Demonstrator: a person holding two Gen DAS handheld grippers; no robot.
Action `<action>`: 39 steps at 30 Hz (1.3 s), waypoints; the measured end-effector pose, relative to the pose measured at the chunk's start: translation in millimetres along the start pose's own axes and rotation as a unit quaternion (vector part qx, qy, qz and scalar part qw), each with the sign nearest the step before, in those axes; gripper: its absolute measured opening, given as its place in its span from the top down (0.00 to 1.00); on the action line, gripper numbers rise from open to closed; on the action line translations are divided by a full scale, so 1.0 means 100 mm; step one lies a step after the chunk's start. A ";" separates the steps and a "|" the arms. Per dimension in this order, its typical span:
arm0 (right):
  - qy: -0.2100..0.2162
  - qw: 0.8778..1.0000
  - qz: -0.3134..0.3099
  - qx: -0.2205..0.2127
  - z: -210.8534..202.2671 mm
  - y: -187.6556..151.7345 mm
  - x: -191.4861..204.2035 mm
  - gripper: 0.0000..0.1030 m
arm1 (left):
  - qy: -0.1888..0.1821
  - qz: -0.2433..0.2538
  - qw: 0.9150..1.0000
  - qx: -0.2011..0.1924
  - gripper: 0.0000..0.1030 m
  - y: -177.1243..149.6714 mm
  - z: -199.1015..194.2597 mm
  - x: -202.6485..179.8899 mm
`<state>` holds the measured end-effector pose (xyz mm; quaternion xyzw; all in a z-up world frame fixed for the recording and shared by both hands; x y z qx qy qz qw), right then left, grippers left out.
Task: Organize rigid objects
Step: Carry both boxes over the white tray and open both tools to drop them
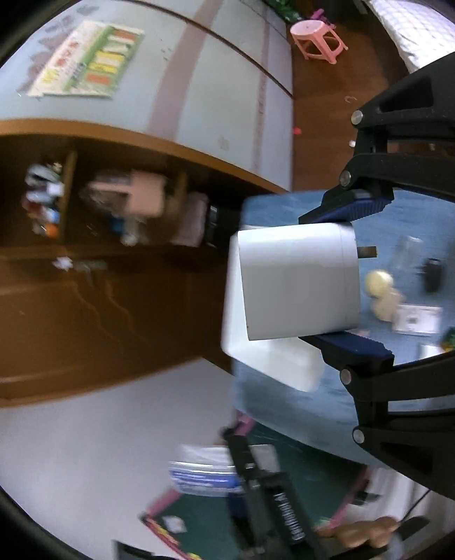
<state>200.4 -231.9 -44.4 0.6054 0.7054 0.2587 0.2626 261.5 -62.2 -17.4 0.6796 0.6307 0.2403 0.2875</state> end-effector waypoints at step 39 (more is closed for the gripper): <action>-0.032 0.962 0.112 0.248 3.07 -0.97 0.08 0.42 | 0.048 0.056 0.961 0.266 0.29 -1.64 2.46 -0.26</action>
Point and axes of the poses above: each gripper's, at about its wrist camera, not at the fingertips, and z roughly the way its jaws point, x to its left, y to its top, the point moved 7 cm from there along z, roughly the way its jaws point, and after that the axes turned 6 degrees about -z, right-handed, at the moved point
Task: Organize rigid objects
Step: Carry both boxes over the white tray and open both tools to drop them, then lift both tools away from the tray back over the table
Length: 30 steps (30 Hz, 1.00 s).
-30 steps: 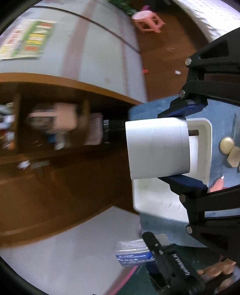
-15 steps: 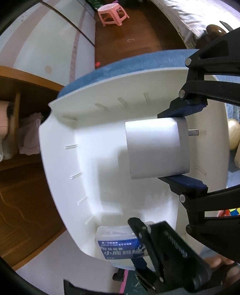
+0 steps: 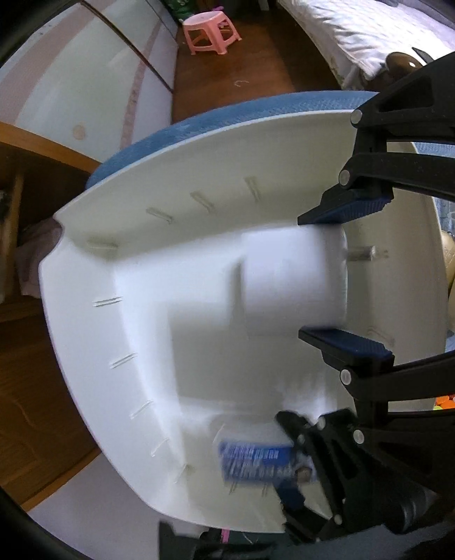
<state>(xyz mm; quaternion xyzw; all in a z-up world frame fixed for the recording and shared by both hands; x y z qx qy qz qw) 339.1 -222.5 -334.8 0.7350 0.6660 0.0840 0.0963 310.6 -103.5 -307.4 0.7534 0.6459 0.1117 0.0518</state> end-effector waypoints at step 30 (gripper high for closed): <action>0.026 0.985 -0.049 -0.160 -1.92 -0.52 0.03 0.31 | -0.032 -0.062 0.982 -0.174 0.02 -0.15 -1.84 0.45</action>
Point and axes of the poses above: each gripper's, at about its wrist camera, not at the fingertips, and z roughly the way its jaws point, x to its left, y to its top, the point moved 7 cm from there along z, roughly the way its jaws point, and after that the axes turned 6 degrees about -z, right-handed, at the moved point
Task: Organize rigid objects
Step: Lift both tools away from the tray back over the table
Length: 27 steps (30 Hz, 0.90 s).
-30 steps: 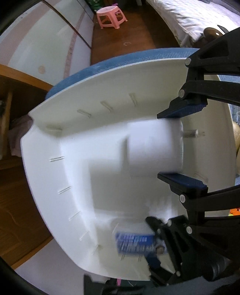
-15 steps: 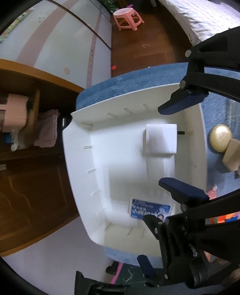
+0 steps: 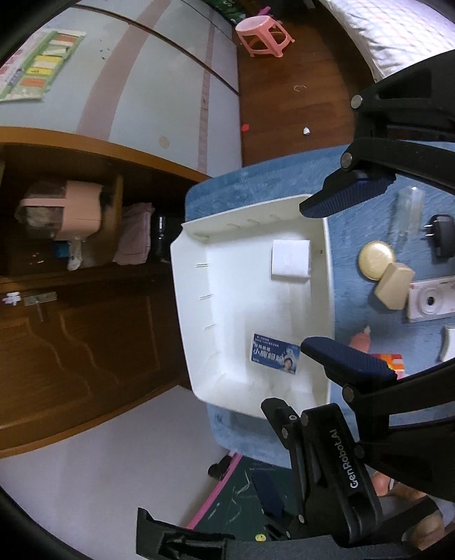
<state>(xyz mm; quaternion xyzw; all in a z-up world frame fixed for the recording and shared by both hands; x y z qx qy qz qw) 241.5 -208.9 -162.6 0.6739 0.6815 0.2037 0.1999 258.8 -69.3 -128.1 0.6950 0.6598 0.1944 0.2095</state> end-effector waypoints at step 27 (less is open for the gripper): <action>0.058 0.993 -0.067 -0.072 -1.22 -0.84 0.10 0.31 | 0.009 -0.055 0.997 -0.048 0.02 -0.90 -0.83 0.19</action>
Point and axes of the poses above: each gripper's, at about its wrist camera, not at the fingertips, and z roughly the way its jaws point, x to its left, y to its top, the point moved 7 cm from there along z, roughly the way its jaws point, and after that the axes turned 6 degrees about -z, right-handed, at the moved point
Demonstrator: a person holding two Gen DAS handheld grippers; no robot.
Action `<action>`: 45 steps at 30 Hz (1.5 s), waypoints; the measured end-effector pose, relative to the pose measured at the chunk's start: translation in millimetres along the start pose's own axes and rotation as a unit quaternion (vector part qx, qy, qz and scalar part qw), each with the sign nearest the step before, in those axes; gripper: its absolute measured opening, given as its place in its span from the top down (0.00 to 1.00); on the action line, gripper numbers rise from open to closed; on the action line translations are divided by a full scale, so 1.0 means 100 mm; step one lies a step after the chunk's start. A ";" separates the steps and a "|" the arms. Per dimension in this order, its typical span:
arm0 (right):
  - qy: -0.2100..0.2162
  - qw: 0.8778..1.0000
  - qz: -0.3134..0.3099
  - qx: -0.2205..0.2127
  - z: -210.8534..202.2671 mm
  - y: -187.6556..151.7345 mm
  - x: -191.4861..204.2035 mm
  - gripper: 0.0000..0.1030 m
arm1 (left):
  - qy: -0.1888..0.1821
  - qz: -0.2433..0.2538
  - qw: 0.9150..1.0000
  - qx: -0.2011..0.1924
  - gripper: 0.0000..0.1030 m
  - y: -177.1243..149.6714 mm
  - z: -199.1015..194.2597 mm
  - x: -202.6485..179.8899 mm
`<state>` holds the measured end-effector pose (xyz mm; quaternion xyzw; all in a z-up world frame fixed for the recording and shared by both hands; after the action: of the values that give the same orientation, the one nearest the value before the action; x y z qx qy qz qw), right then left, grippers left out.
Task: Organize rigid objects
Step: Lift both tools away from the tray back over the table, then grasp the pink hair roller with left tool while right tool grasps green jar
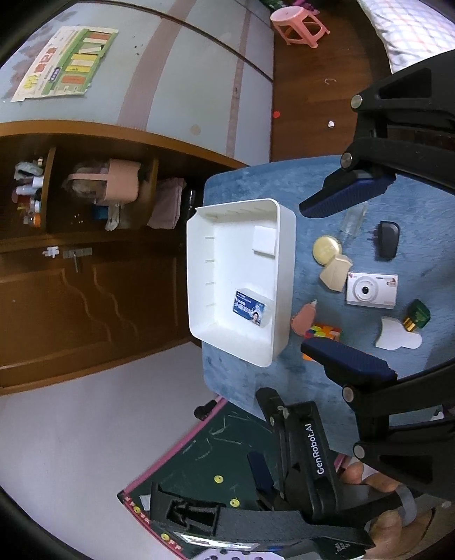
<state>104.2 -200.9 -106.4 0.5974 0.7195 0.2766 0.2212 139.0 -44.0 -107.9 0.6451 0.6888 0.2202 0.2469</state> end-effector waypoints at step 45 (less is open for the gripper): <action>0.107 0.973 -0.168 0.111 1.37 -2.13 0.72 0.31 | 0.065 -0.013 0.980 0.187 0.03 -1.56 1.67 0.65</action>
<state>21.9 -140.1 -349.2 0.4554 0.8556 0.2159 0.1182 118.6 7.2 -339.1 0.6551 0.7407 0.1259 0.0797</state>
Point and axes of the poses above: each gripper's, at about its wrist camera, not at the fingertips, and z roughly the way its jaws point, x to its left, y to its top, the point moved 7 cm from there along z, roughly the way its jaws point, and after that the axes turned 6 degrees about -z, right-handed, at the moved point
